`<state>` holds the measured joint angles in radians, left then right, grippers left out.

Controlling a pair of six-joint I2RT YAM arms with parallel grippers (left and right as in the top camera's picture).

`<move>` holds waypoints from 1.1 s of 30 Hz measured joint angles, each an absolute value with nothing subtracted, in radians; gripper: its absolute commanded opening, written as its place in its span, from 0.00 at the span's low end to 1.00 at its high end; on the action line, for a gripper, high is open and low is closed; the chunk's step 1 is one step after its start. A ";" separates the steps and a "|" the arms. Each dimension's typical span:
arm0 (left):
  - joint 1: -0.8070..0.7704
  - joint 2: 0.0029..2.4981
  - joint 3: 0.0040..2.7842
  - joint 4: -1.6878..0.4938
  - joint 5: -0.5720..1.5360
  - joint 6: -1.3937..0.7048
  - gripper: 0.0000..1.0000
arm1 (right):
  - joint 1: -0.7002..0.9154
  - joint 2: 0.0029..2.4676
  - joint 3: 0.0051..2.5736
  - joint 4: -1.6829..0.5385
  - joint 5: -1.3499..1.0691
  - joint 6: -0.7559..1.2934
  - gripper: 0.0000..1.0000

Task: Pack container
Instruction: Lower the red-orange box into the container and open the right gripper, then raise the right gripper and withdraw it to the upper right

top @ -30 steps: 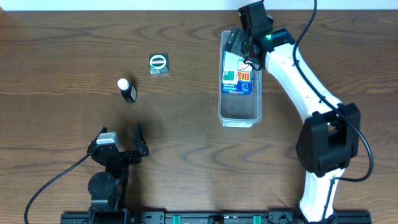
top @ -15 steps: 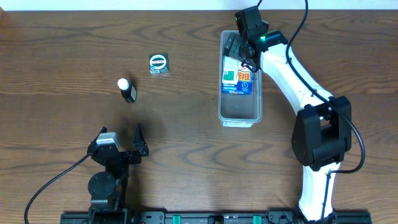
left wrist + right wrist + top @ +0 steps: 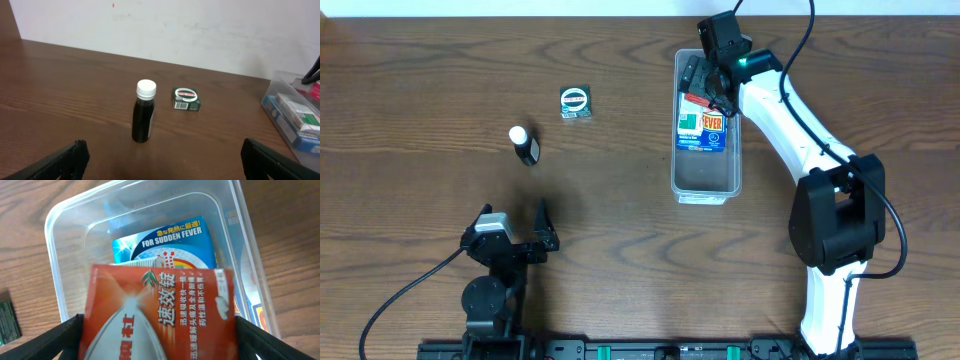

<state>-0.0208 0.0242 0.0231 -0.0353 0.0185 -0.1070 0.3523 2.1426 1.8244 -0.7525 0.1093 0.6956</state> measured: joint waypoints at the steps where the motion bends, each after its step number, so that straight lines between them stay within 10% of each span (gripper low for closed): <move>1: -0.021 0.024 0.023 -0.035 0.019 -0.107 0.98 | 0.352 2.143 1.824 -0.755 0.109 0.696 0.89; 33: -0.021 0.024 0.023 -0.035 0.019 -0.107 0.98 | 0.353 2.146 2.048 -0.981 0.110 0.661 0.99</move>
